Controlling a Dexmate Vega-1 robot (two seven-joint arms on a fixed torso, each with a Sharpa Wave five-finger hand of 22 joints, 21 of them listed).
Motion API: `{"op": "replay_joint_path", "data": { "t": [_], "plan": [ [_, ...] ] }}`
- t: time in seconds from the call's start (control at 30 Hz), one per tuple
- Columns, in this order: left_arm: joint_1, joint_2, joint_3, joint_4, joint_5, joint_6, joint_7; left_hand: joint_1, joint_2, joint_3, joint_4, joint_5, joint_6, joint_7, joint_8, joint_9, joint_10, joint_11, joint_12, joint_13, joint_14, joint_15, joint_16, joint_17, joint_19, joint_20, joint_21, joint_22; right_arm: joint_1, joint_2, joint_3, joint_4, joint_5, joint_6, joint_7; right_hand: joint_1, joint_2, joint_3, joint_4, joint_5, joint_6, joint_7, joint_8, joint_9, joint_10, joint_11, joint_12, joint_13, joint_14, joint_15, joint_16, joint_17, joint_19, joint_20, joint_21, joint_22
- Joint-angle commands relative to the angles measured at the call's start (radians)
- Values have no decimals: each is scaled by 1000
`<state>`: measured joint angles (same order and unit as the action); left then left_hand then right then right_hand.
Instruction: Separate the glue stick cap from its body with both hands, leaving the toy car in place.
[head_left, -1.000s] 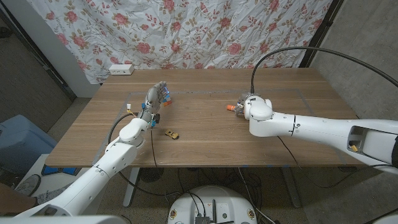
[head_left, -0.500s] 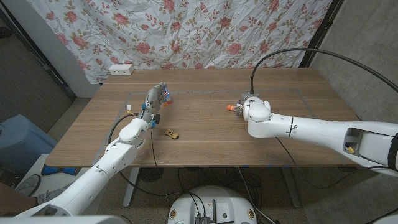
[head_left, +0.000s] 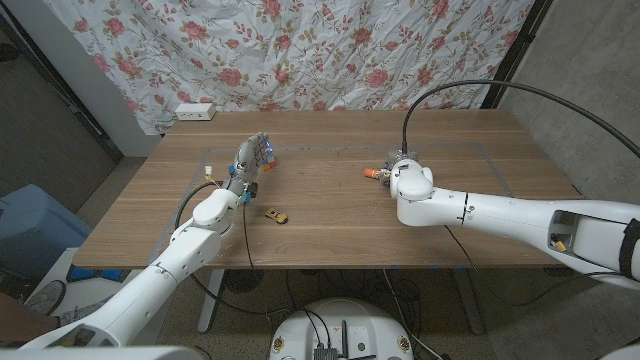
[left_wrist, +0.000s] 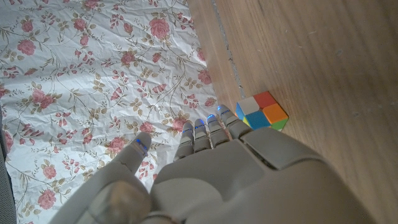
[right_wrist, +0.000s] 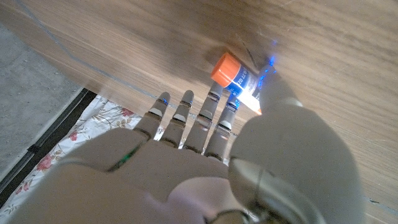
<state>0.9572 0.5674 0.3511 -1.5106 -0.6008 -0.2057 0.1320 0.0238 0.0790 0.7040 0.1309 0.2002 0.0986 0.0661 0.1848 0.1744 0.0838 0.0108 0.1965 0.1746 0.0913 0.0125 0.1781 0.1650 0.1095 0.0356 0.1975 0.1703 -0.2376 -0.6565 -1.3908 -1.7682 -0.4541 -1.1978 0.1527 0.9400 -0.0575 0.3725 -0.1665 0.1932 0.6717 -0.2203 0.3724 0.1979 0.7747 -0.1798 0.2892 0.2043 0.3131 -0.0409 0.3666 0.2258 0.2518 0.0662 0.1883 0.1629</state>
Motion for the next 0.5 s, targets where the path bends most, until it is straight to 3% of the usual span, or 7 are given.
{"op": "replay_joint_path", "data": {
  "t": [0.03,0.5],
  "plan": [
    [-23,-9,7,26,-1,1,-12,-5,73,6,-2,0,9,0,5,2,8,-1,4,2,12,1,6,5,9,4,0,1,-23,15,16,34,-19,21,-29,22,3,-3,1,8,47,-1,18,5,33,-9,1,2,20,-62,11,2,12,-1,0,3],
    [-33,-15,13,37,-3,6,-15,-6,72,7,-1,0,11,0,4,2,11,-2,3,2,16,4,5,5,9,4,-1,1,-60,18,49,50,-47,42,-61,56,1,-17,6,11,188,-4,48,2,174,-35,-6,-4,92,-107,53,4,41,-18,1,3]
  ]
}}
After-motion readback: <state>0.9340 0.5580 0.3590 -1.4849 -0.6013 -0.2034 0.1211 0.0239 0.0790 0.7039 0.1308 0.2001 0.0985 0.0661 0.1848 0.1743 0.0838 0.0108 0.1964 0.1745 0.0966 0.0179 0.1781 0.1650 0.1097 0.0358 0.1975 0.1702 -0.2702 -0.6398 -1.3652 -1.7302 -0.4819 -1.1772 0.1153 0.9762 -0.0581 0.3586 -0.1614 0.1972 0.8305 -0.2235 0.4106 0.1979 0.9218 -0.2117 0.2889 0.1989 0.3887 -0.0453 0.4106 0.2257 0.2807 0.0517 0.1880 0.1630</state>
